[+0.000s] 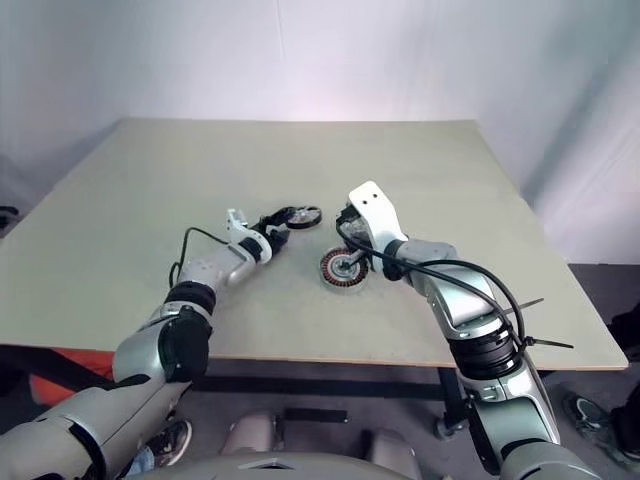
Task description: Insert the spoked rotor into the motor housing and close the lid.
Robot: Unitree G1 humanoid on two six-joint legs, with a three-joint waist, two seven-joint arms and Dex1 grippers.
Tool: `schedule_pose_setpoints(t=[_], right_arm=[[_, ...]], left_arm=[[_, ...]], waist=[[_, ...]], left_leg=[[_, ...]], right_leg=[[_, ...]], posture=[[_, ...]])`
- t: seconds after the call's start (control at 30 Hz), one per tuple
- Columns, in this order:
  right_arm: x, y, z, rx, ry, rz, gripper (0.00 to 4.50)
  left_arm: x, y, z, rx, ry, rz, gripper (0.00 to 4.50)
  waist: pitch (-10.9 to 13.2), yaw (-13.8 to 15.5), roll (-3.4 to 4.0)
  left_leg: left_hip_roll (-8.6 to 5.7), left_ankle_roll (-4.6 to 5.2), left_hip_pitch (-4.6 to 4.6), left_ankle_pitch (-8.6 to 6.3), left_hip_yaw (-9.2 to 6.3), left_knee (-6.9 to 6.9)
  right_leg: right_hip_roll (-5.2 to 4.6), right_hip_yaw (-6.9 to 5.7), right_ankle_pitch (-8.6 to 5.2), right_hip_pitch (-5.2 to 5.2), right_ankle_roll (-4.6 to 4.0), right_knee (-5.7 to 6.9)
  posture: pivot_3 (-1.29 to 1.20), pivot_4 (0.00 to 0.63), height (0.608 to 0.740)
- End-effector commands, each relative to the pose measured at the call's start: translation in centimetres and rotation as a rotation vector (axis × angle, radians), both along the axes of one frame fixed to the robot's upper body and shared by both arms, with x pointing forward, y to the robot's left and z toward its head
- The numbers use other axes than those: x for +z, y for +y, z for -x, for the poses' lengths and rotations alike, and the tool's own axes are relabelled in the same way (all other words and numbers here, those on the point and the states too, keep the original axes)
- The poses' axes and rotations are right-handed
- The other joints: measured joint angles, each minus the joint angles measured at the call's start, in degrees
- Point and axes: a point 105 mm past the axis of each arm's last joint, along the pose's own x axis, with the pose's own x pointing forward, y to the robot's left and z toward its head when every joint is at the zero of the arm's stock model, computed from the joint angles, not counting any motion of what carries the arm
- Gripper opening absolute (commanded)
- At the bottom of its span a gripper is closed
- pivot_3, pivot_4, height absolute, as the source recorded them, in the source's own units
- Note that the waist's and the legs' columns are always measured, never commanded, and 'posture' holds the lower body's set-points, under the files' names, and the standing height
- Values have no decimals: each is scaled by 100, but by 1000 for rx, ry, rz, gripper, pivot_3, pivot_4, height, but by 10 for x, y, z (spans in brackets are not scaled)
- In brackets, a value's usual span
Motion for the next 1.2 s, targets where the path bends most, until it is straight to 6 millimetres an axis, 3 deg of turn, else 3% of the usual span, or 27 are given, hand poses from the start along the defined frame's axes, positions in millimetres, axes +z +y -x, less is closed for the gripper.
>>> schedule_pose_setpoints(t=[0.03, 0.1, 0.2, 0.37, 0.6, 0.83, 0.93, 1.0, 1.2], right_arm=[[18, 2, -1, 9, -66, -19, 0], [18, 2, -1, 9, -65, -20, 0], [19, 2, 0, 4, -67, -24, 0], [19, 1, 0, -3, -69, -27, 0], [18, 2, 0, -9, -71, -28, 0], [17, -5, -7, -55, -77, -21, 0], [19, -5, -8, -57, -83, -24, 0], [19, -4, -8, -55, -85, -25, 0], [17, -6, -8, -62, -86, -20, 0]], left_arm=[[-16, -15, 4, 17, 93, 13, 3966], [-17, -23, 4, 13, 104, 9, 3966], [-20, -29, 5, 11, 135, -12, 3342], [-21, -27, 4, 18, 159, -30, 1541], [-19, -26, 3, 8, 140, -37, 1541], [-4, -20, -1, -19, 68, -7, 1541], [-6, -17, -2, -3, 77, -5, 1041], [-6, -17, -1, -12, 77, -14, 464], [-1, -19, -2, -26, 60, 7, 405]], waist=[[0, 57, 0], [0, 81, 1], [0, 94, 0], [-2, 103, 3], [-11, 111, 17], [-8, 113, 15], [-9, 113, 16], [-9, 107, 16], [-7, 99, 13]], left_leg=[[-9, 0, 0, 0, -1, 0], [-25, 1, -1, -1, -1, -4], [-62, 2, -2, -1, -5, -19], [-72, 2, -20, 2, -21, -20], [-77, -3, -22, 6, -32, -38], [-78, -3, -38, 6, -33, -40], [-79, -5, -42, 7, -34, -40], [-80, -4, -33, 6, -34, -45], [-82, -3, -34, 6, -37, -48]], right_leg=[[-10, 0, 2, 0, 4, 0], [-27, 0, 5, 7, 11, -2], [-60, 2, 6, 14, 26, -9], [-64, 3, 13, 10, 41, -14], [-61, 1, 6, 7, 51, -14], [-62, 1, 5, -5, 53, -19], [-62, 1, 4, -8, 54, -19], [-62, 1, 3, -4, 55, -18], [-62, 1, 2, -6, 56, -23]], posture=[[0, 0, 740], [0, 0, 740], [0, 0, 740], [0, 0, 740], [0, 0, 740], [0, 0, 740], [0, 0, 740], [0, 0, 740], [0, 0, 740]])
